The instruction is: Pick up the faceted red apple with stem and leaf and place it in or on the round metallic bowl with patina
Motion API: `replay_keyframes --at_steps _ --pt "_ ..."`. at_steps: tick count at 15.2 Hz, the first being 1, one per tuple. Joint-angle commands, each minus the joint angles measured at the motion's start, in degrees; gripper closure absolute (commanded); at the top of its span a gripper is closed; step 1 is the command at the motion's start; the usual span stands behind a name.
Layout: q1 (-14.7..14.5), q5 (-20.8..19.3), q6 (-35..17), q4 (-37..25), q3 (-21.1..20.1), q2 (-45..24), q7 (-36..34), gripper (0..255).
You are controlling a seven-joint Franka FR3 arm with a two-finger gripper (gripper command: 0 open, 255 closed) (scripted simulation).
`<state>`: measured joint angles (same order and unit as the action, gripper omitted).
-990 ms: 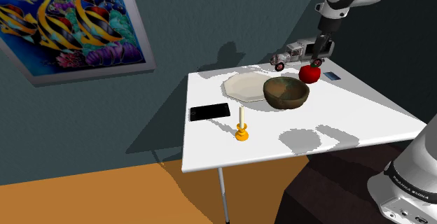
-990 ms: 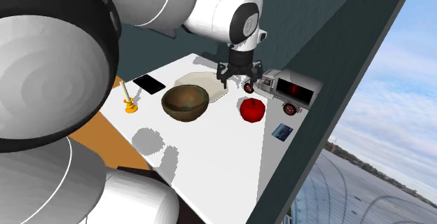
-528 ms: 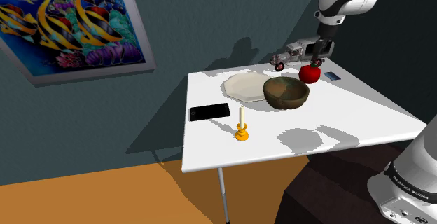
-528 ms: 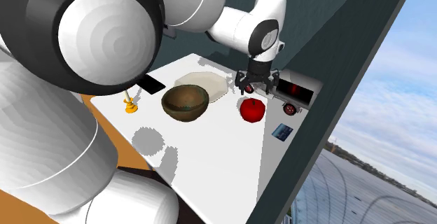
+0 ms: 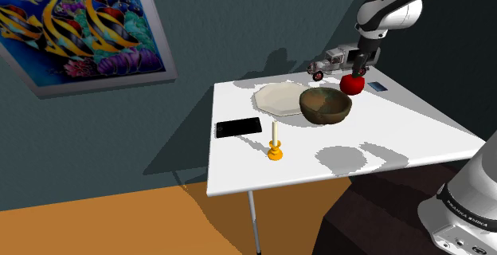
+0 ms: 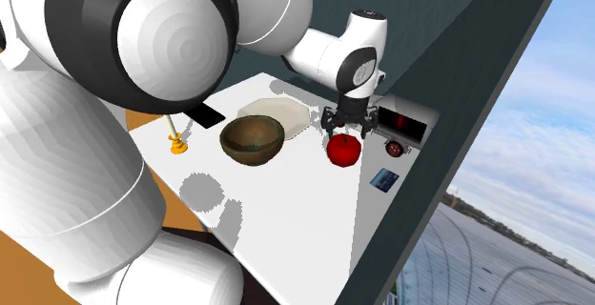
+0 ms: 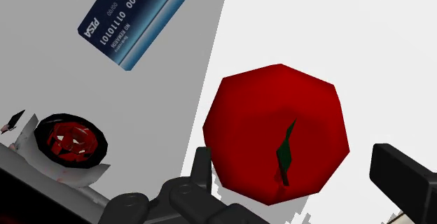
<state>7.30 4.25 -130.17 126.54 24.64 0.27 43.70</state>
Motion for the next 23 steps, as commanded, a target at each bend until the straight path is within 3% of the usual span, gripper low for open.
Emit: replay_keyframes --at_steps 1,6,7,16,23 --pt "0.01 0.1 -0.31 0.16 0.01 -0.13 0.1 0" --pt "0.01 0.1 -0.3 0.16 0.01 -0.13 0.09 0" --pt "0.01 0.1 -0.3 0.16 0.01 -0.13 0.09 255" --pt "0.01 0.1 -0.31 0.16 0.02 -0.13 0.1 255" --pt "-0.03 -1.58 4.93 -2.69 -0.12 2.55 -1.31 255"
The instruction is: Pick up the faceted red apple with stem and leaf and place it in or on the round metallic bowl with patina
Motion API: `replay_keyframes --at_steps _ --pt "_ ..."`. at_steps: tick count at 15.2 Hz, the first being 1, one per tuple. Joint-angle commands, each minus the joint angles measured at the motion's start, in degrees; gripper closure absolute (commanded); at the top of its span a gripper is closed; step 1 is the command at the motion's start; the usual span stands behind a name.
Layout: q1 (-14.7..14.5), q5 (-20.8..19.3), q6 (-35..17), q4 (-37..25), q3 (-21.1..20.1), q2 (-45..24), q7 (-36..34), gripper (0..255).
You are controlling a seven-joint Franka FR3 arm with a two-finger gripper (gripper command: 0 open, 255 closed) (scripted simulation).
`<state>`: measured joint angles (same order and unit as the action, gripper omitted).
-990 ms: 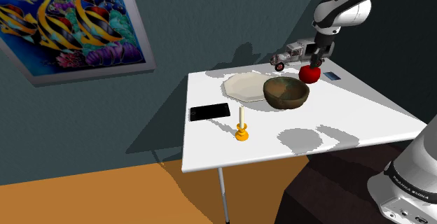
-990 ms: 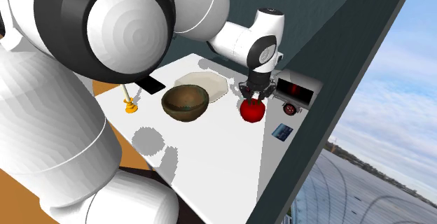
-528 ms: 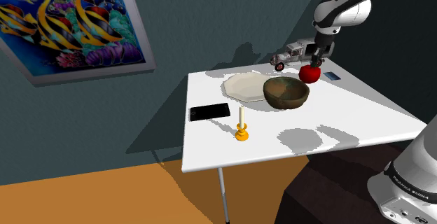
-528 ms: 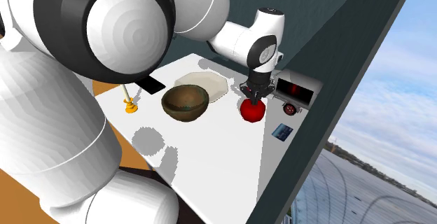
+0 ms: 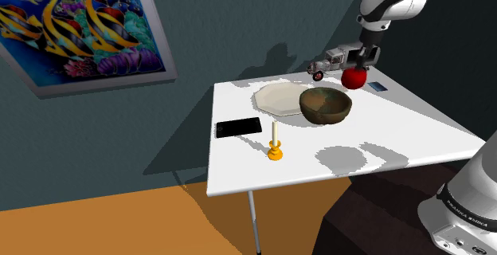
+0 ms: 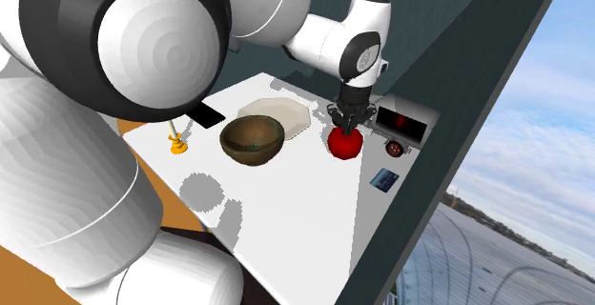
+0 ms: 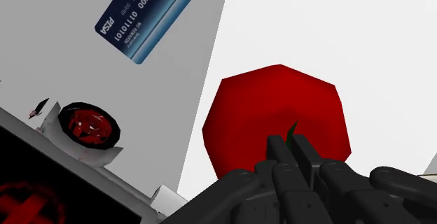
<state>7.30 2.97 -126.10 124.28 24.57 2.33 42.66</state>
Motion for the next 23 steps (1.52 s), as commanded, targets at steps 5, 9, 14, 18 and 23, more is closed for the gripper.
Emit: replay_keyframes --at_steps 5,9,14,18,23 --pt "-0.04 -1.15 4.62 -2.83 -0.22 2.02 -1.04 255" --pt "-0.06 -1.66 7.64 -4.98 -0.36 2.99 -1.54 255" --pt "-0.1 -2.12 11.43 -7.94 -0.54 3.91 -2.03 255" --pt "-0.14 -2.35 14.47 -10.53 -0.66 4.41 -2.33 255" --pt "-0.2 -2.5 18.29 -14.07 -0.78 4.72 -2.59 255"
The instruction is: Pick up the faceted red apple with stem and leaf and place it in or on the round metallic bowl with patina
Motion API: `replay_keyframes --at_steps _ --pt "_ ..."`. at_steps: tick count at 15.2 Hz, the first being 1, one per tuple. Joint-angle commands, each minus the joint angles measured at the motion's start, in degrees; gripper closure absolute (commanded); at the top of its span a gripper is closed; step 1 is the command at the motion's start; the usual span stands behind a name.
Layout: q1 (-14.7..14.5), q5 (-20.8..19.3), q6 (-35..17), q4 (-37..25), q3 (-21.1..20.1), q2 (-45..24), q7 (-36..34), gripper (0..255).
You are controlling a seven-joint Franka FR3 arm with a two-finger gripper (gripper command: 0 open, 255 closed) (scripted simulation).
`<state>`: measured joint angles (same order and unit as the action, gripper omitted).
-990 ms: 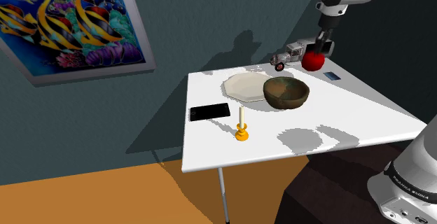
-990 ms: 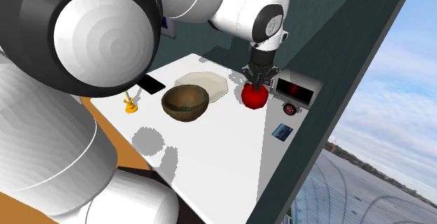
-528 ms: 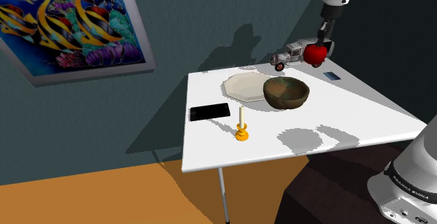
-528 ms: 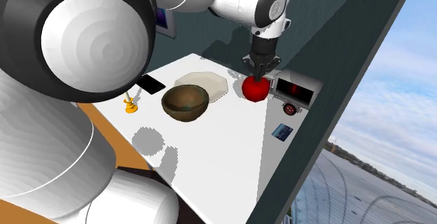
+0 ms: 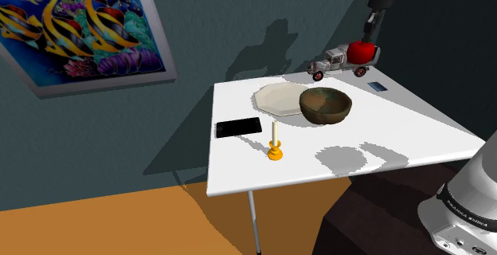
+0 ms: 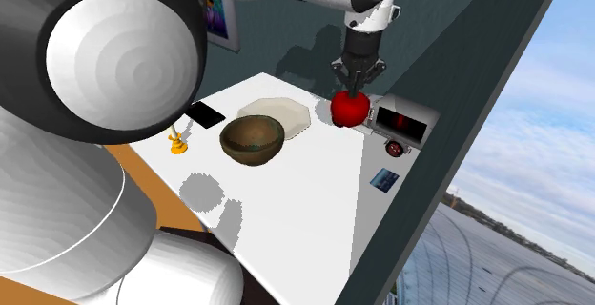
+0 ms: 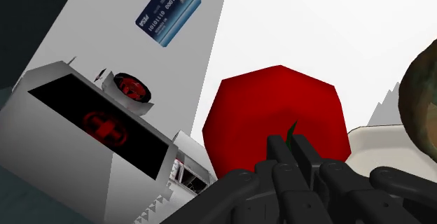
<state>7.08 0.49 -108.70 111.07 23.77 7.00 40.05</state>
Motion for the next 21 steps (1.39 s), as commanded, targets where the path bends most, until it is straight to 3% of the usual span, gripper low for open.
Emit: replay_keyframes --at_steps 1,3,11,21 --pt "0.01 -0.03 1.66 -1.61 0.0 0.07 -0.02 255" --pt "-0.01 -0.04 2.57 -2.51 -0.02 0.09 -0.07 255" --pt "-3.49 -2.9 4.18 5.44 -7.61 10.26 -12.2 255" --pt "-7.72 -1.76 7.49 9.37 -17.89 17.42 -26.3 255"
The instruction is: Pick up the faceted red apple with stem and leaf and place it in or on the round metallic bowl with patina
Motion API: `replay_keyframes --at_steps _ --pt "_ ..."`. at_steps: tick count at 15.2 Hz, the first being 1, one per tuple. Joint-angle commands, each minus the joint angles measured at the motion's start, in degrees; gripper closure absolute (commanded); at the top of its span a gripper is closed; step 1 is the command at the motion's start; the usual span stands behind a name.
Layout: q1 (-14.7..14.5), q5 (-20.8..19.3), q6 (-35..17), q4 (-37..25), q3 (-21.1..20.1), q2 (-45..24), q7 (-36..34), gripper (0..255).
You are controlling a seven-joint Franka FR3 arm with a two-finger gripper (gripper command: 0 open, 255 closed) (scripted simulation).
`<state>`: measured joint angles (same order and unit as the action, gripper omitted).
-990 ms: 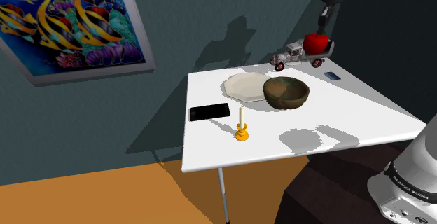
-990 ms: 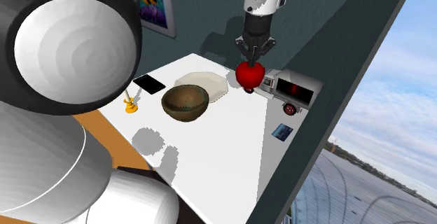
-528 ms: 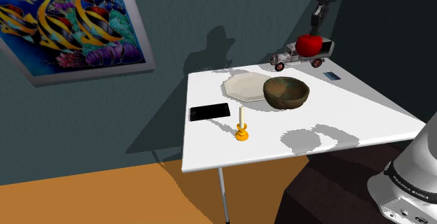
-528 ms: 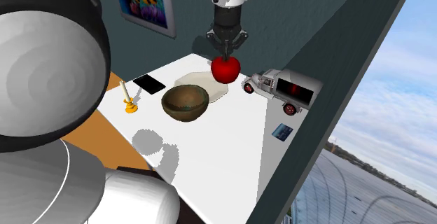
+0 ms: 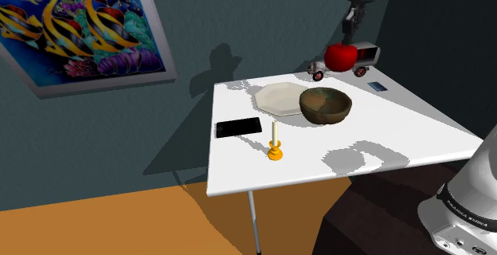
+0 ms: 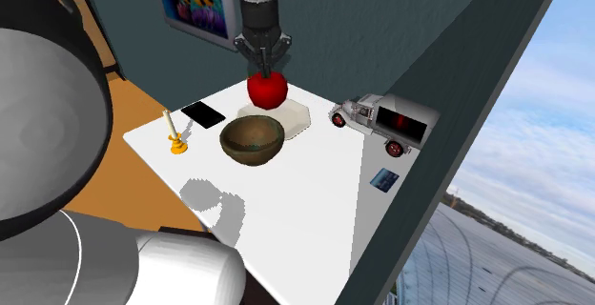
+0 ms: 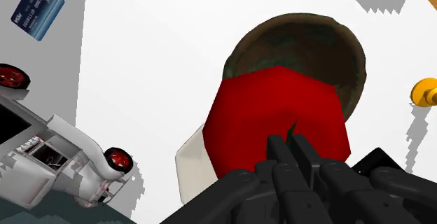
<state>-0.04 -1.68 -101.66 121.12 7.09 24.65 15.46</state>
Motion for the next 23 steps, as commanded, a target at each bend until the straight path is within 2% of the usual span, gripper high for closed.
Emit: replay_keyframes --at_steps 1,3,23 --pt "-1.04 0.69 0.8 -0.64 -2.26 0.16 -3.09 255" --pt "-2.04 1.36 1.55 -0.78 -4.56 0.76 -6.13 255" --pt "-1.96 1.27 -13.93 14.52 -4.38 0.57 -5.99 255"
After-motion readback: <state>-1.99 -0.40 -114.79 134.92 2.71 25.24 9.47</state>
